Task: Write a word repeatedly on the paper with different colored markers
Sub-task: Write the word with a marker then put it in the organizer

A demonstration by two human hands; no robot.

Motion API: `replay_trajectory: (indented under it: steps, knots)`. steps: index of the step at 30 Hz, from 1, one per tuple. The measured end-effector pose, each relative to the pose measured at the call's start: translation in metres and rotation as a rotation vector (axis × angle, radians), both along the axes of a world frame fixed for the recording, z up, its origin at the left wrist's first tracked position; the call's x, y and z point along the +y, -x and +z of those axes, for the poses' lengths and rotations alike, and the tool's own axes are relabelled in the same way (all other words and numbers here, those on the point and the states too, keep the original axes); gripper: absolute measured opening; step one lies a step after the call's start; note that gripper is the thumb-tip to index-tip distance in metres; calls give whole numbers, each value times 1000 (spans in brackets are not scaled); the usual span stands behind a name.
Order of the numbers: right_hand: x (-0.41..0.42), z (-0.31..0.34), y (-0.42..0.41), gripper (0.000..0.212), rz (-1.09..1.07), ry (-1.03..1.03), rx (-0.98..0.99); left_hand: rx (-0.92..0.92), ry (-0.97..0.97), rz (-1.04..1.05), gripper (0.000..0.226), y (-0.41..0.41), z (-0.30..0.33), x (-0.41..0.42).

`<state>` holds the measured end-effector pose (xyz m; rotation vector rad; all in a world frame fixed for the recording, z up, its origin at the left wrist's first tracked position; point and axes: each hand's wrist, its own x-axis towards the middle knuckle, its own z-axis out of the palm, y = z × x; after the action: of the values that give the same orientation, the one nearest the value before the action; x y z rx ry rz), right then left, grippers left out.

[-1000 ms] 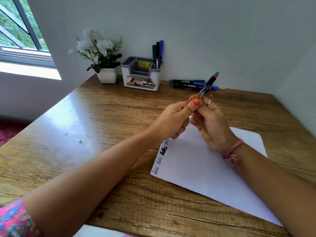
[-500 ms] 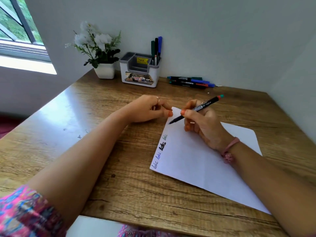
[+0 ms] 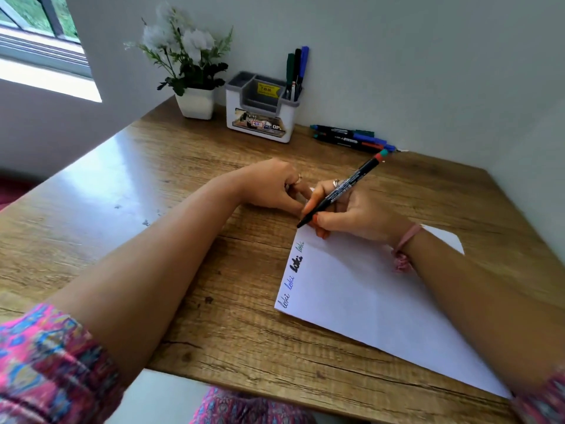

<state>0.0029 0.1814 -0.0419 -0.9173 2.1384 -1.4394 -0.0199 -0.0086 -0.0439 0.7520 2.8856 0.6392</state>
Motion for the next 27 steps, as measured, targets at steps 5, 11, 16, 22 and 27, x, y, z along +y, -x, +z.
replay_trajectory:
  steps: [5,11,16,22,27]
  knots:
    - [-2,-11,-1,12,-44,47,80,-102,-25,-48,19,0,1,-5]
    - [-2,-13,-1,7,-26,29,111,-131,-34,-38,29,2,3,-10]
    - [-2,-14,1,7,-9,6,96,-147,-21,-39,45,3,3,-9]
    - [-4,-15,2,10,-28,5,131,-156,-35,-47,39,5,2,-11]
    - [-3,-14,2,11,-30,-4,144,-160,-26,-23,49,5,2,-10]
